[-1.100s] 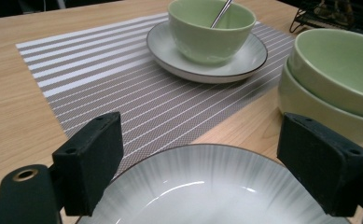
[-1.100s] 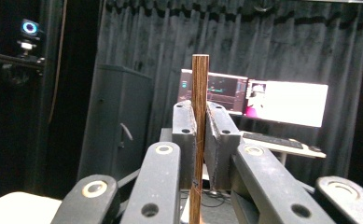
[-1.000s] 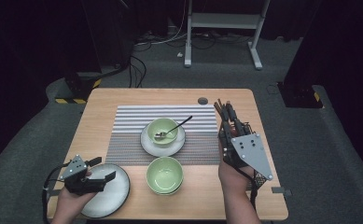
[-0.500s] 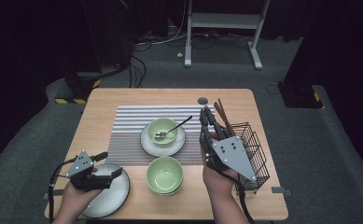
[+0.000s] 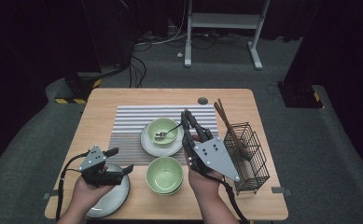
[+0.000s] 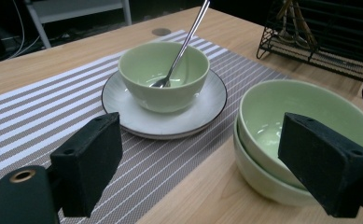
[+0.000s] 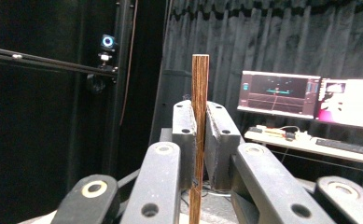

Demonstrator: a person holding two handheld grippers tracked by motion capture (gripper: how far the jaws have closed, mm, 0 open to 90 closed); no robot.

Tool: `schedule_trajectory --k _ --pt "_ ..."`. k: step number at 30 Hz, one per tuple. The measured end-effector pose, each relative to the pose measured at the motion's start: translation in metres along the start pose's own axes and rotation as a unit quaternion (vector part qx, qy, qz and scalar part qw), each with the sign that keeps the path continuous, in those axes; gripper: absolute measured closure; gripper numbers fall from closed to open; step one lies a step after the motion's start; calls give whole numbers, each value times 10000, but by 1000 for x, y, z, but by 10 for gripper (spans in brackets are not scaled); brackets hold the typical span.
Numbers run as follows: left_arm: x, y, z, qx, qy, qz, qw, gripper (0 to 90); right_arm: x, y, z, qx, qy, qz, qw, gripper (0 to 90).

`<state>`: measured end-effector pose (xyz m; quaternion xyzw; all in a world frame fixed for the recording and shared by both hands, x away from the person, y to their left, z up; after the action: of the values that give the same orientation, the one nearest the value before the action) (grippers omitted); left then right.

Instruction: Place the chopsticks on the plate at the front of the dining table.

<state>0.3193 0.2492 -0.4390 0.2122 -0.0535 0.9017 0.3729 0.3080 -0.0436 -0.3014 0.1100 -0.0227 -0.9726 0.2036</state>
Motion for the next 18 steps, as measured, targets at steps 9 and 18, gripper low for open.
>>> schedule_trajectory --k 9,18 --pt "-12 5 6 44 80 -26 10000 159 -7 -14 -6 -56 -84 212 9997 833" --pt "-26 10 8 67 101 -63 9999 192 -12 -27 -10 -94 -141 399 9991 833"
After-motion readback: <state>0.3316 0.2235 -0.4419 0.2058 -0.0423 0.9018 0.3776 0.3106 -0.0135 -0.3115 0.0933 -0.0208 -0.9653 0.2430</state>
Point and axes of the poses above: each handheld gripper's, and its own axes: x roughly backward along the jaws, z roughly out of its top, y roughly to its right, the point moved 2 cm from there along -x, roughly forward along the jaws, and after that the axes turned 3 degrees about -z, right-handed, at the moved point
